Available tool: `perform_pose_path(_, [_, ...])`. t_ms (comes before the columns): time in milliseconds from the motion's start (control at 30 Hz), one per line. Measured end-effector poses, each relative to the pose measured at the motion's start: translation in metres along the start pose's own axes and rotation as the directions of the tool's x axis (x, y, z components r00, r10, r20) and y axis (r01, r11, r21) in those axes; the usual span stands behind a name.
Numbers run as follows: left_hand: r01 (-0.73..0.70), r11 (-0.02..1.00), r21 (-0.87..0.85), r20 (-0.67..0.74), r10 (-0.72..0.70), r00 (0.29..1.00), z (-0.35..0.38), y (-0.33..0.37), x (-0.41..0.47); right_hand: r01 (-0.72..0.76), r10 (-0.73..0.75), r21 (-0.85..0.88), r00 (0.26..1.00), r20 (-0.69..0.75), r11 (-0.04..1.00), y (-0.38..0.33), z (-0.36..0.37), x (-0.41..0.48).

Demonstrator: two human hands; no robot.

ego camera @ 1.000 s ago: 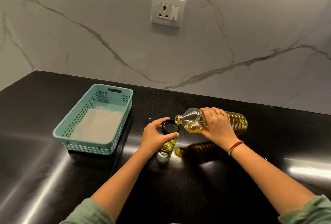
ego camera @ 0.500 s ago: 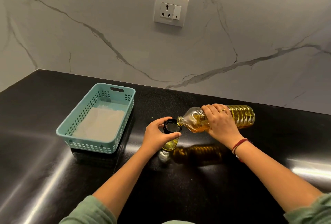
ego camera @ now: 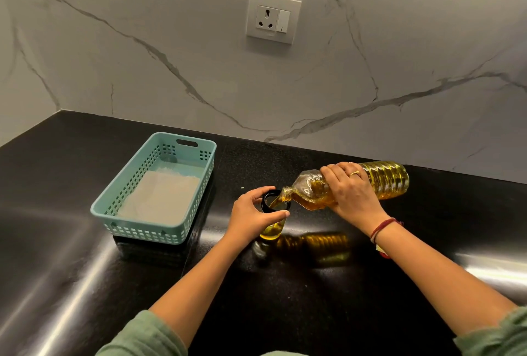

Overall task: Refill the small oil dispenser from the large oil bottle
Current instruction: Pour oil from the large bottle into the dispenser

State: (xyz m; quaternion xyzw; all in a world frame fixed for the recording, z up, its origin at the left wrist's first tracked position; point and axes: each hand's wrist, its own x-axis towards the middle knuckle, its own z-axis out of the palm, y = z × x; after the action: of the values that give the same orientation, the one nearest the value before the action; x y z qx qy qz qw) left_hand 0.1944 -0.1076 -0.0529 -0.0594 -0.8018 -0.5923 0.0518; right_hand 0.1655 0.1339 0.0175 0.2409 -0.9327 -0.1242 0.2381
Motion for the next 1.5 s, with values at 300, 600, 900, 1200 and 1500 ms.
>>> perform_pose_path(300, [0.012, 1.0, 0.006, -0.006, -0.012, 1.0, 0.0013, -0.0012, 0.0011, 0.002, -0.002, -0.004, 1.0, -0.006, 1.0, 0.0015, -0.0005, 0.001])
perform_pose_path(600, [0.007, 1.0, 0.008, -0.015, -0.007, 1.0, 0.0018, -0.0045, 0.0022, 0.006, -0.006, -0.016, 1.0, -0.014, 1.0, 0.0024, -0.0009, 0.0016])
perform_pose_path(900, [0.014, 1.0, 0.019, -0.019, -0.013, 1.0, 0.0021, -0.0052, 0.0025, 0.005, -0.005, -0.024, 1.0, -0.017, 1.0, 0.0039, -0.004, 0.0043])
perform_pose_path(1200, [0.012, 1.0, 0.002, -0.015, -0.012, 1.0, 0.002, -0.0038, 0.0022, 0.008, -0.009, -0.034, 1.0, -0.021, 0.999, 0.0039, -0.0067, 0.0046])
perform_pose_path(1500, [0.015, 1.0, 0.012, -0.009, -0.015, 1.0, 0.001, -0.0019, 0.0017, 0.015, -0.016, -0.034, 0.999, -0.03, 0.999, 0.0043, -0.0086, 0.0055])
